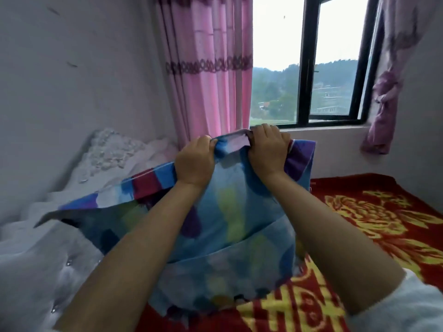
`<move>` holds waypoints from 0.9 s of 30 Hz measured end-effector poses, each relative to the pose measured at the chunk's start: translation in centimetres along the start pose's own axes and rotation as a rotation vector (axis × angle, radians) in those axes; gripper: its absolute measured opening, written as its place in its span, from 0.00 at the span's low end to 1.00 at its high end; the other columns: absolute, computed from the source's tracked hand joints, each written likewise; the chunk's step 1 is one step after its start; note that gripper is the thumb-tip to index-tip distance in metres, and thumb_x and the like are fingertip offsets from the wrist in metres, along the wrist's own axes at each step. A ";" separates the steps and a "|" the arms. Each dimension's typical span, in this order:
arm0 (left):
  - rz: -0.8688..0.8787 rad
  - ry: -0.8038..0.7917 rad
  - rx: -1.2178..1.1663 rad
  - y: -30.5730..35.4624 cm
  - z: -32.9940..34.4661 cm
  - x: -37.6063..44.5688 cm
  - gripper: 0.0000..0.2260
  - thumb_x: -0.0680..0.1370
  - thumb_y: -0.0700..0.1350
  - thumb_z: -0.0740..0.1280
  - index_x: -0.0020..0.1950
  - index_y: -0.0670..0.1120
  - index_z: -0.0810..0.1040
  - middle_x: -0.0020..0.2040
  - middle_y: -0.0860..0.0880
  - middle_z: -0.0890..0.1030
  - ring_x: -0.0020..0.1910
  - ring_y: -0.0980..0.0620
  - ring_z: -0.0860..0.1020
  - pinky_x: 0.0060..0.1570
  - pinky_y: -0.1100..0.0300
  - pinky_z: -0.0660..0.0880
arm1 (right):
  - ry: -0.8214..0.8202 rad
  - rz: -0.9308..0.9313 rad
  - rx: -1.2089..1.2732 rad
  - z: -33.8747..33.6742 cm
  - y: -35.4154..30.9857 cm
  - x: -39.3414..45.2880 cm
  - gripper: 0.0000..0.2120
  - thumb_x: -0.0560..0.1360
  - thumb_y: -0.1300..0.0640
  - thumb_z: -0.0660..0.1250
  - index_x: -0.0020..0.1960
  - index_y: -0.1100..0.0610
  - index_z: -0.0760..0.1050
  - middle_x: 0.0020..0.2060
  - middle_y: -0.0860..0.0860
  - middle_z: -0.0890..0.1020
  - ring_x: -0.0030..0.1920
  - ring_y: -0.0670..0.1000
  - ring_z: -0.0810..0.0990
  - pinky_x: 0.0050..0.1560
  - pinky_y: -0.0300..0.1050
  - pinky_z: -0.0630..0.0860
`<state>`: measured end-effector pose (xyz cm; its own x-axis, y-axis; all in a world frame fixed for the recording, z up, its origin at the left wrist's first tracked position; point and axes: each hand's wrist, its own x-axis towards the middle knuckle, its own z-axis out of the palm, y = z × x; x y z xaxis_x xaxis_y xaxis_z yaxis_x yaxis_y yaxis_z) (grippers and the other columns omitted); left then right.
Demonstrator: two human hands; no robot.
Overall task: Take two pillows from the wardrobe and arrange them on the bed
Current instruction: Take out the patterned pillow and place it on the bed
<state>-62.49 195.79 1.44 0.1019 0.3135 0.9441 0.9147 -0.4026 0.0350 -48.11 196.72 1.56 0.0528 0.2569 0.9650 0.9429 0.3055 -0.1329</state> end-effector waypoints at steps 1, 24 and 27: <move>0.043 0.035 0.044 -1.9 1.8 2.0 0.09 0.69 0.37 0.72 0.30 0.35 0.78 0.24 0.38 0.79 0.20 0.42 0.77 0.15 0.62 0.69 | 0.001 0.007 0.019 2.5 0.2 1.7 0.07 0.60 0.71 0.71 0.30 0.65 0.74 0.25 0.62 0.79 0.27 0.59 0.78 0.33 0.48 0.74; -0.666 -1.378 0.408 -22.8 20.9 -24.8 0.14 0.80 0.45 0.57 0.61 0.41 0.75 0.61 0.40 0.77 0.60 0.39 0.76 0.53 0.51 0.75 | -1.617 0.142 0.094 31.7 4.6 -28.5 0.16 0.79 0.50 0.58 0.57 0.61 0.74 0.55 0.61 0.78 0.57 0.61 0.75 0.51 0.51 0.74; -0.702 -1.374 0.367 -24.8 21.8 -28.3 0.12 0.80 0.42 0.56 0.58 0.41 0.76 0.59 0.39 0.79 0.58 0.38 0.76 0.51 0.50 0.76 | -1.761 0.225 0.094 32.2 3.8 -32.7 0.18 0.80 0.50 0.56 0.61 0.61 0.71 0.59 0.62 0.76 0.59 0.61 0.74 0.55 0.53 0.73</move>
<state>-79.57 215.65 -33.29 -0.2889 0.9280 -0.2354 0.9502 0.3080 0.0479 -56.86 219.05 -37.77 -0.2750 0.8629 -0.4241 0.9442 0.1592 -0.2883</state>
